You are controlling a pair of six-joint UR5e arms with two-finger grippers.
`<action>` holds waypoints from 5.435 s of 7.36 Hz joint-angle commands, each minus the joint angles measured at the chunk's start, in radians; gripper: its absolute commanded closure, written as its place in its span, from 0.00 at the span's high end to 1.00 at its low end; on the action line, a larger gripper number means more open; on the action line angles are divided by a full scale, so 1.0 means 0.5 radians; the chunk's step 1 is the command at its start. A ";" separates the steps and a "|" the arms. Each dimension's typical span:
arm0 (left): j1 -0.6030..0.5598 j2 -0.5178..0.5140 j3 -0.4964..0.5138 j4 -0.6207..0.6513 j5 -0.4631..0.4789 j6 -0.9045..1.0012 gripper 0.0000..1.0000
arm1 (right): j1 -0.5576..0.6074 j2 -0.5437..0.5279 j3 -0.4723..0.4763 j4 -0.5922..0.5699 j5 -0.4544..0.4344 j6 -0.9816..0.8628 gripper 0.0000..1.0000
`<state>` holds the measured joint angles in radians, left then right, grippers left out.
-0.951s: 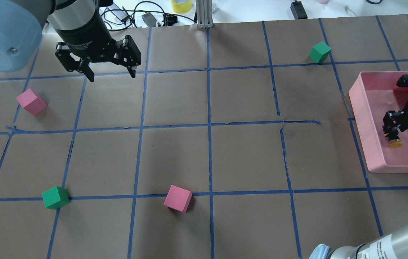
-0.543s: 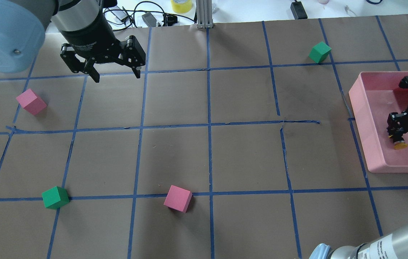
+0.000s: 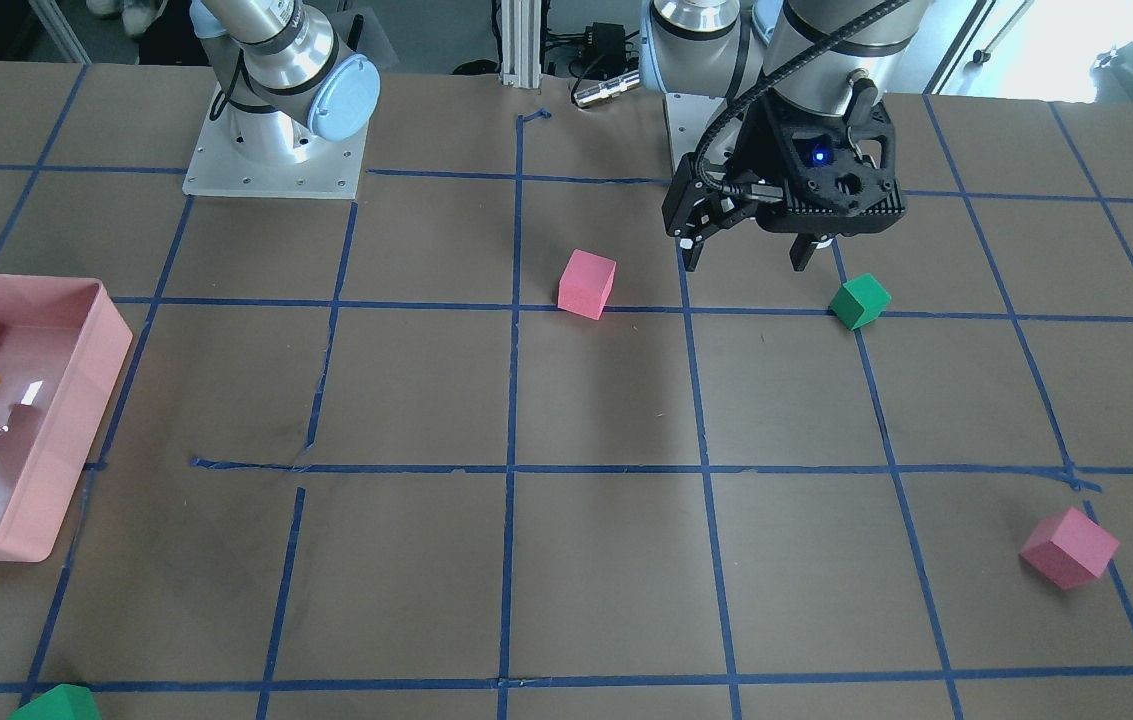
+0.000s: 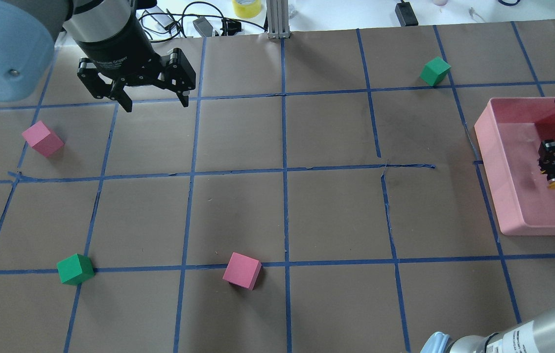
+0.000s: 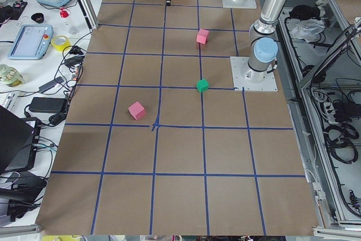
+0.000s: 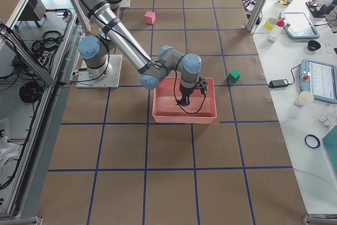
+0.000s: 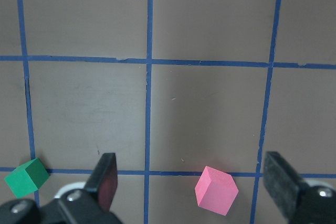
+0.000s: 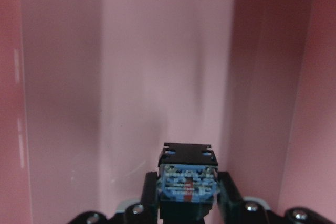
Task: Align button upright
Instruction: 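Carry the button out of the tray to the table center, then set the button down on its side and raise the right gripper away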
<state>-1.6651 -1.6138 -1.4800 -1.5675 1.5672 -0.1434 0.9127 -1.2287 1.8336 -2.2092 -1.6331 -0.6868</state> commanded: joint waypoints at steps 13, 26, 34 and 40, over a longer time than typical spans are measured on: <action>0.014 0.022 0.015 -0.001 0.004 0.001 1.00 | 2.012 0.257 -0.578 0.247 0.238 2.159 0.00; 0.014 0.006 0.002 0.012 0.001 0.001 1.00 | 2.080 0.451 -0.446 -0.009 0.205 2.070 0.99; -0.008 0.003 -0.110 0.262 0.004 -0.041 1.00 | 1.398 -0.305 -0.480 0.839 0.116 1.314 1.00; -0.434 -0.147 -1.075 2.048 0.290 -0.170 1.00 | 1.218 -0.672 -0.802 1.599 0.152 1.187 1.00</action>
<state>-1.8425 -1.6575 -1.9054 -0.7455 1.6859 -0.2049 1.5224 -1.5589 1.4504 -1.4111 -1.5593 -0.0841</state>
